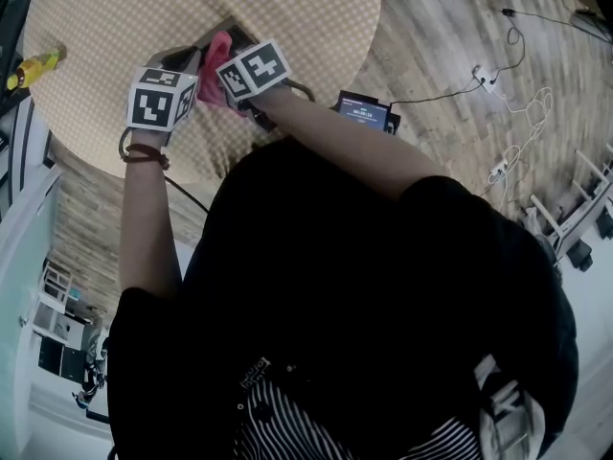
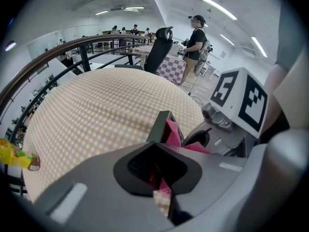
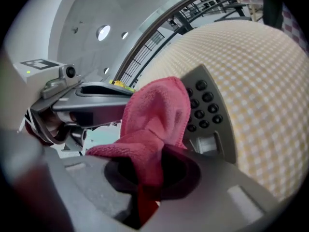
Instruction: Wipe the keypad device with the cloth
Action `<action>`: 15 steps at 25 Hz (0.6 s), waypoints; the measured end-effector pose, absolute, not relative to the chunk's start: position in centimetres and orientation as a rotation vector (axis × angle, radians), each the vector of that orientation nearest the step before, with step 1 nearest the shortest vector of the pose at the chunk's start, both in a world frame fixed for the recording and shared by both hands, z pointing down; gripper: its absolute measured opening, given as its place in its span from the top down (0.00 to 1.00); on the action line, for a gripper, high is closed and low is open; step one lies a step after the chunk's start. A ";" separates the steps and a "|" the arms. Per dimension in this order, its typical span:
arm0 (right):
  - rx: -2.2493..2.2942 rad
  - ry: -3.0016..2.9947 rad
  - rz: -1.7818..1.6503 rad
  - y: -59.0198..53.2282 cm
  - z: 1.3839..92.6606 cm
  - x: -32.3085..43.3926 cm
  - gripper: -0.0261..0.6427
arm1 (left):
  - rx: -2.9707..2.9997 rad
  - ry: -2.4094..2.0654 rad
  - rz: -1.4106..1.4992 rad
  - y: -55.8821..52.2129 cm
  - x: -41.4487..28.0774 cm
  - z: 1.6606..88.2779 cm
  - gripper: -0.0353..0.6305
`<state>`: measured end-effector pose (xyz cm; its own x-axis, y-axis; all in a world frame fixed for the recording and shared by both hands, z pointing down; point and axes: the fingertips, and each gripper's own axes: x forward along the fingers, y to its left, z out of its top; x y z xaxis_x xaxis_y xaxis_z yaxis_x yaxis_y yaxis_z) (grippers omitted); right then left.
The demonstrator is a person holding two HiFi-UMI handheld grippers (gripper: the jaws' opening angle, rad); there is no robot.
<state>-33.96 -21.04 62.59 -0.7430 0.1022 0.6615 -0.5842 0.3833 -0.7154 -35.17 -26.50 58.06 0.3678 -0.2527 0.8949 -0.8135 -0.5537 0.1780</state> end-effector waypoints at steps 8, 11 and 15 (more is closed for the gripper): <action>0.412 -1.900 1.409 -18.7 65.5 -32.6 0.87 | 2.019 -0.960 1.162 -26.5 -35.2 58.1 0.94; 0.405 -1.912 1.399 -18.6 65.1 -32.7 0.87 | 2.025 -1.003 1.157 -26.4 -35.3 58.0 0.94; 0.369 -1.985 1.382 -18.7 62.2 -33.5 0.87 | 1.991 -1.067 1.007 -26.1 -36.1 58.0 0.94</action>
